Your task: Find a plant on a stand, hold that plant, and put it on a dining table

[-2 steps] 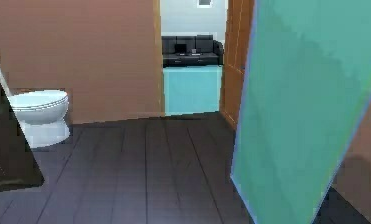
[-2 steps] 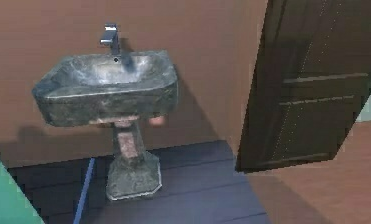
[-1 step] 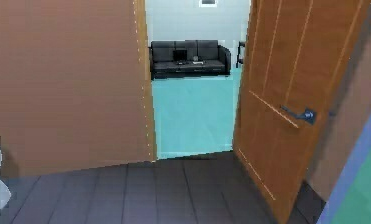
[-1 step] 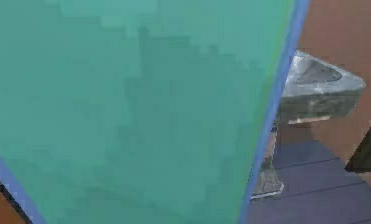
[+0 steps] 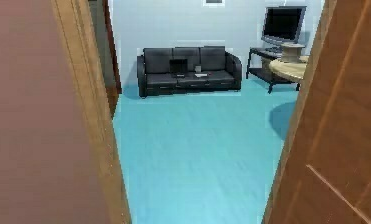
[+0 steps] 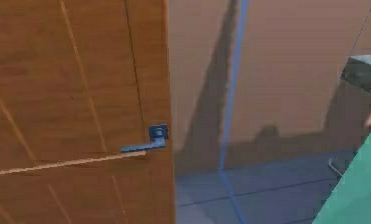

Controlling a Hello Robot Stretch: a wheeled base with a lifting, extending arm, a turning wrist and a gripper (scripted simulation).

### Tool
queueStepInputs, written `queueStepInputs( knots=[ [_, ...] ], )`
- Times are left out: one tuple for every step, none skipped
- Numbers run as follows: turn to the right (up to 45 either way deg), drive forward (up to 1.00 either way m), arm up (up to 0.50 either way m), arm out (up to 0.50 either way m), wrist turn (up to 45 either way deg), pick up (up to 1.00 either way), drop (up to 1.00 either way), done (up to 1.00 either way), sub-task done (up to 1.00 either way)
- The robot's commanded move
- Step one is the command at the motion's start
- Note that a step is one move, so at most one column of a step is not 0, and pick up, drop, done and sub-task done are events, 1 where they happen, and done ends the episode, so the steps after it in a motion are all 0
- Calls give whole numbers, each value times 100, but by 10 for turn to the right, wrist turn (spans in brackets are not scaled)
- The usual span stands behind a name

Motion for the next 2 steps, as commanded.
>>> queueStepInputs(
  knots=[
    [0,40,0,0,0,0,0,0,0],
    [30,0,0,0,0,0,0,0,0]
  ],
)
